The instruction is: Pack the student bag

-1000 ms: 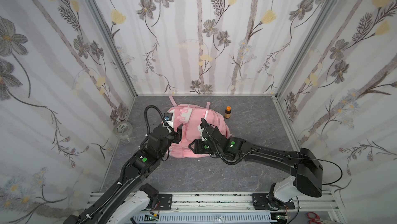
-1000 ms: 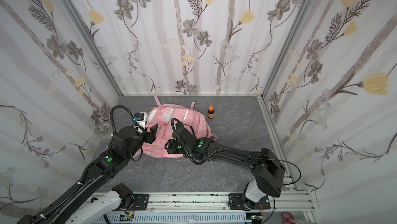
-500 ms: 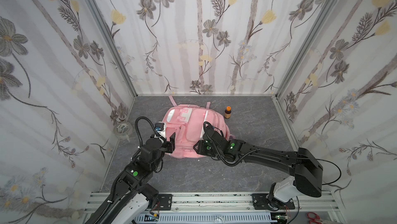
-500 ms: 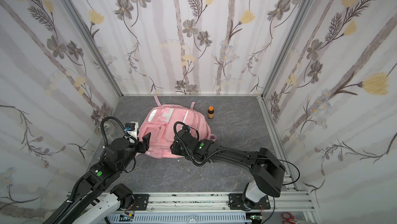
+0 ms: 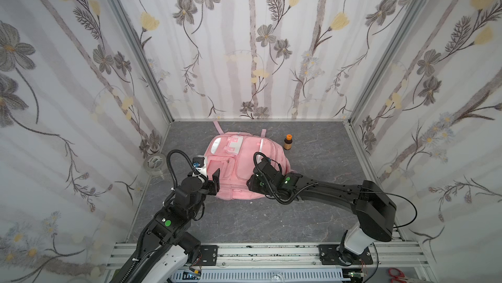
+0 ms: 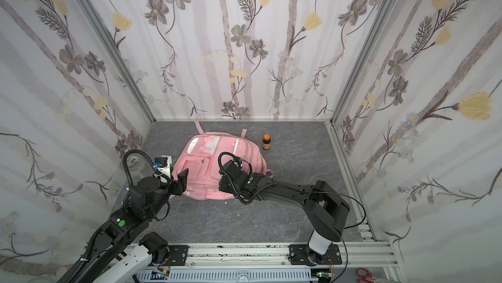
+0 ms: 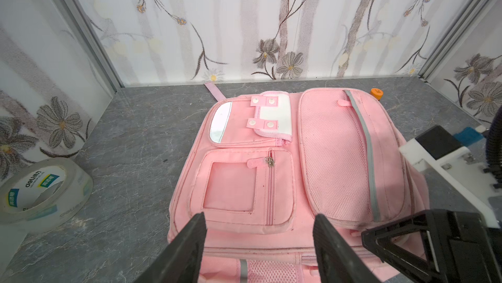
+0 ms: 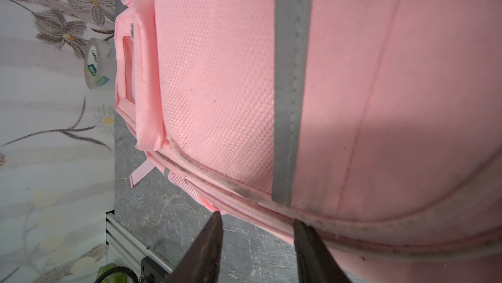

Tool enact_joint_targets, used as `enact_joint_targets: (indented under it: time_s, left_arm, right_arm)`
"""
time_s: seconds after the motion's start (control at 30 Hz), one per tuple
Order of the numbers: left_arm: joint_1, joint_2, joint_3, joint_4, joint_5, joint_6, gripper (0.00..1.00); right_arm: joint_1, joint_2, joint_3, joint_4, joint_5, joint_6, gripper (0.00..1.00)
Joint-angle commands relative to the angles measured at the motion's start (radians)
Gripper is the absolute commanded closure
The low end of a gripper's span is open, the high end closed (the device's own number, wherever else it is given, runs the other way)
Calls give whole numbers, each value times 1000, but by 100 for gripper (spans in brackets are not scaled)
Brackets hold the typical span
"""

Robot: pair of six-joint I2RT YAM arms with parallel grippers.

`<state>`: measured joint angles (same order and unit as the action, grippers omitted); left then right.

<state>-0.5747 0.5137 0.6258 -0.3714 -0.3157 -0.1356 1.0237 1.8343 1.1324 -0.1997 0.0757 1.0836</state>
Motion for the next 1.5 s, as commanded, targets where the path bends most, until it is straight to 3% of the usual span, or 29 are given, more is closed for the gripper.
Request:
enact_joint_targets:
  time_s: [0.0, 0.23, 0.77, 0.97, 1.3, 1.47]
  left_arm:
    - [1, -10, -2, -29, -29, -20, 35]
    - [0, -24, -16, -30, -44, -35, 35]
    - [0, -54, -36, -44, -66, -60, 35]
    - [0, -79, -37, -71, -78, -62, 35]
    - [1, -93, -35, -91, -92, -64, 35]
    - [1, -79, -33, -76, -86, -61, 35]
  right_arm:
    - [1, 4, 29, -61, 98, 19, 54]
    - [28, -45, 41, -152, 185, 80, 50]
    - [42, 61, 106, -160, 173, 138, 49]
    - [48, 98, 103, -150, 189, 159, 55]
    - [45, 46, 49, -159, 213, 153, 81]
    - [43, 8, 37, -158, 239, 117, 82]
